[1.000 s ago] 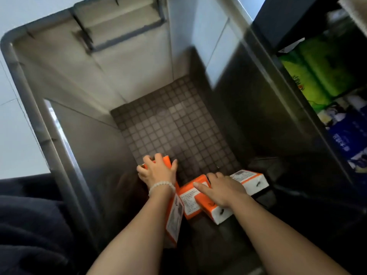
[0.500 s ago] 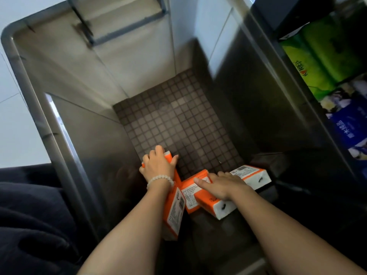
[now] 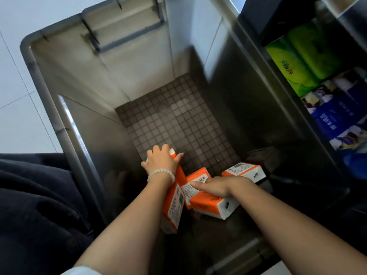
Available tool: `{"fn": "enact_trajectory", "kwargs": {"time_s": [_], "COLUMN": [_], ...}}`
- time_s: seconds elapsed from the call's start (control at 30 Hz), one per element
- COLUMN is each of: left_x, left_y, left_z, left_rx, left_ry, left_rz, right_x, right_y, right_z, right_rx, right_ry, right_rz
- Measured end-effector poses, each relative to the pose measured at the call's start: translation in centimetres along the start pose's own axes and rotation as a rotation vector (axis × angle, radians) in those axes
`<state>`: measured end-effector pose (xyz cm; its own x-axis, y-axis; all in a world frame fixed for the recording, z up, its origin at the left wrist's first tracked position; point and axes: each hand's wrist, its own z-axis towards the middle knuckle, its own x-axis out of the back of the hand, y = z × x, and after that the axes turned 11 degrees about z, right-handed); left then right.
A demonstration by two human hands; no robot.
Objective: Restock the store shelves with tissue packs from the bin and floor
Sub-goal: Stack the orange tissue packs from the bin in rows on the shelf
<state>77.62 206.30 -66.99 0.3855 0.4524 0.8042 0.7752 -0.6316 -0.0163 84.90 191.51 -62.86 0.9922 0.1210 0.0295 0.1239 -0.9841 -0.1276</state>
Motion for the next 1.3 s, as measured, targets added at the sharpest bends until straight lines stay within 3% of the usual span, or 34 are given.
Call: {"fn": "enact_trajectory", "kwargs": {"time_s": [0.37,0.7,1.0,1.17,1.3], "left_x": [5.6,12.1,15.0,19.3,24.1], "left_y": [0.1,0.8,-0.8,1.8,6.8], "left_z": [-4.5,-11.1,-16.4,-20.1,-25.0], "left_rx": [-0.103,-0.24,-0.23,-0.358,-0.577], "left_ry": [0.129,0.343,0.478,0.565,0.596], "left_rz": [-0.033,-0.138,-0.35,-0.489,-0.525], "right_x": [-1.2,-3.1,-4.0,-3.0,-2.3], "right_y": [0.2,1.9,3.6,6.3,10.4], "right_z": [-5.5,-12.5,-17.2,-23.2,-30.1], "right_rx": [0.142,0.29,0.515,0.599,0.67], "right_ry": [0.127,0.738,1.007,1.189,1.381], "right_rz": [-0.01,-0.04,0.082,0.19,0.368]}}
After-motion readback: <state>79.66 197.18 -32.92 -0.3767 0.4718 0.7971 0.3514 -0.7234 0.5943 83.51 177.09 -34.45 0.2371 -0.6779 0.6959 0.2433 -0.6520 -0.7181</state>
